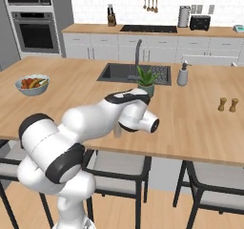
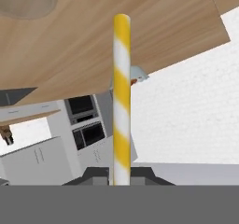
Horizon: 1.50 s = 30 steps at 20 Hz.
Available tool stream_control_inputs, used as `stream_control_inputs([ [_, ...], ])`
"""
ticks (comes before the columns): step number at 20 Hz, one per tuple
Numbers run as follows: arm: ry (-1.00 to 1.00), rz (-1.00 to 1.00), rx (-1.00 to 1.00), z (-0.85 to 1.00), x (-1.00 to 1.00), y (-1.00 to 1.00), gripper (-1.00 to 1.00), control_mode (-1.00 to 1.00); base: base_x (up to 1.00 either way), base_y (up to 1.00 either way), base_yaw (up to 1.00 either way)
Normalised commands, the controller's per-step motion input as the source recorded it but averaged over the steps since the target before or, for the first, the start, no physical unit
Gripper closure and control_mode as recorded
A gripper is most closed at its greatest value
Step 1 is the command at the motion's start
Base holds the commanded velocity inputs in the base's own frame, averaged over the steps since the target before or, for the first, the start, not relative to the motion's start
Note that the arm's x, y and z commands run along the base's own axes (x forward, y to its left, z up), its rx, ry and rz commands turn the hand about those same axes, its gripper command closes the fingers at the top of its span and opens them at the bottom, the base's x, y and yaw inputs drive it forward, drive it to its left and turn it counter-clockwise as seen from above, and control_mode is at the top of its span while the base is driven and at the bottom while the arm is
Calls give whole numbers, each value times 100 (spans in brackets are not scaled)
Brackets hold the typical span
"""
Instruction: Take a straw from the drawer in front and place it inside the glass cup on the dining counter.
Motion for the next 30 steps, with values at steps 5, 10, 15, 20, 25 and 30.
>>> stream_control_inputs([
  [5, -1, 0, 0, -15, 8, 0, 100, -100, 0, 0, 0],
  [10, 0, 0, 0, -19, 7, 0, 100, -100, 0, 0, 0],
  [15, 0, 0, 0, -1, 12, 0, 100, -100, 0, 0, 0],
  [20, 0, 0, 0, -1, 16, 0, 100, -100, 0, 0, 0],
  [25, 0, 0, 0, -14, 5, 0, 100, -100, 0, 0, 0],
  [30, -1, 0, 0, -25, 0, 1, 100, -100, 0, 0, 0],
])
